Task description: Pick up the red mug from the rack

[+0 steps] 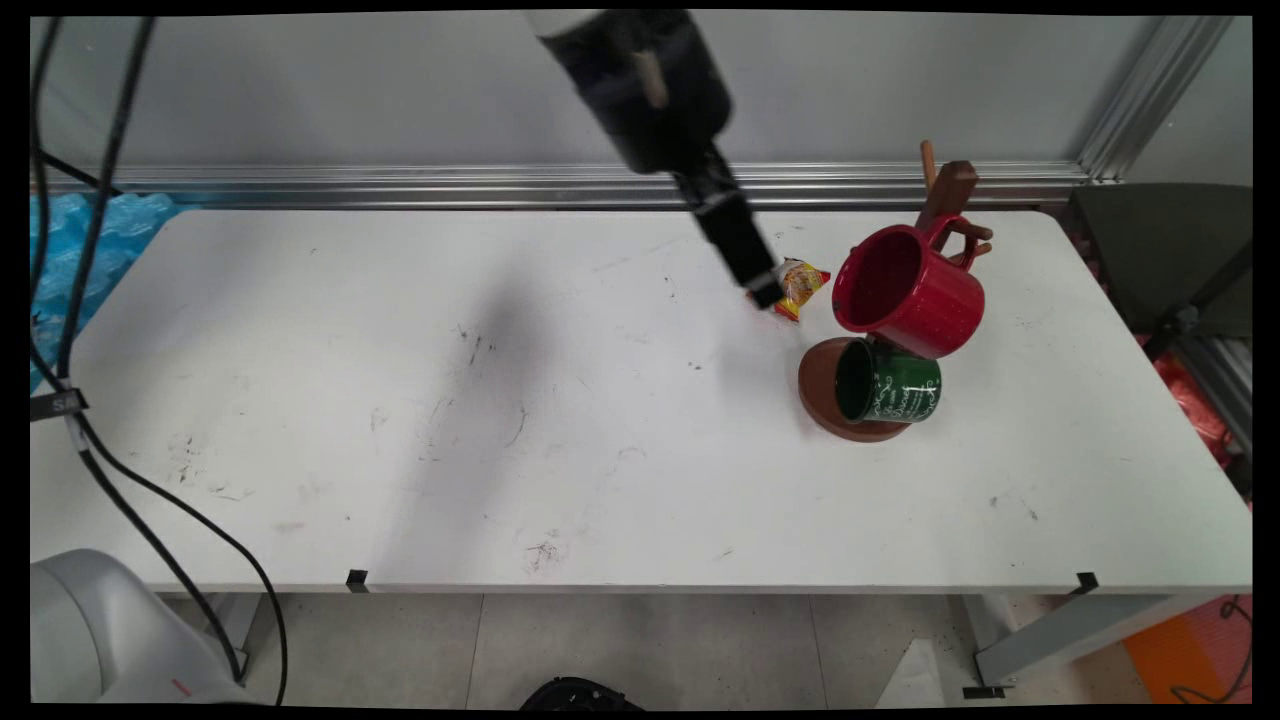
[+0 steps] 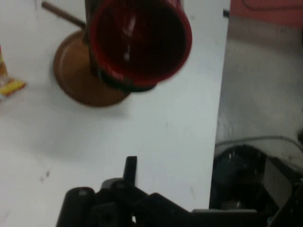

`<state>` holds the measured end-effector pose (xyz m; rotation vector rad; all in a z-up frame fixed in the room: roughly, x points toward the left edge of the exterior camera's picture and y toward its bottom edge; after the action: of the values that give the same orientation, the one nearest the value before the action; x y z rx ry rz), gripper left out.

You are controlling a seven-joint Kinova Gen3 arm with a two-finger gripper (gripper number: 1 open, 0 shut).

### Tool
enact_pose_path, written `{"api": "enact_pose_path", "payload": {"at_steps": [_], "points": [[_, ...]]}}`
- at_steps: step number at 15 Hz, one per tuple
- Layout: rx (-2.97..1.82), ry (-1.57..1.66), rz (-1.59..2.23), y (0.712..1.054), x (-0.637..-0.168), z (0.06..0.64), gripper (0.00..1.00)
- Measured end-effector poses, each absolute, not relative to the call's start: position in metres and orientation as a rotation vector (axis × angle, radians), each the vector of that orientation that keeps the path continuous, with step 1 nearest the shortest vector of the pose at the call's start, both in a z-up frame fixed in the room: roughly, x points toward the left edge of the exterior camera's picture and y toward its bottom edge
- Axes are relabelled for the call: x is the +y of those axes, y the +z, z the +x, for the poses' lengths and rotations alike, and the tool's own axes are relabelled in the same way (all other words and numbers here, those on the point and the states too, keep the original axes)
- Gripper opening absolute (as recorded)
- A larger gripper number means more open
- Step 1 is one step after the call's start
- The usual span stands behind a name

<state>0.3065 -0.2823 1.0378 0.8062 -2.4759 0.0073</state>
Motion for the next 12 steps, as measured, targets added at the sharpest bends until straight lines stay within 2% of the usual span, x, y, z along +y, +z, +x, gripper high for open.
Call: {"api": "enact_pose_path", "payload": {"at_steps": [12], "points": [[-2.314, 0.009, 0.931, 0.989, -0.317, 0.239, 1.0]]}}
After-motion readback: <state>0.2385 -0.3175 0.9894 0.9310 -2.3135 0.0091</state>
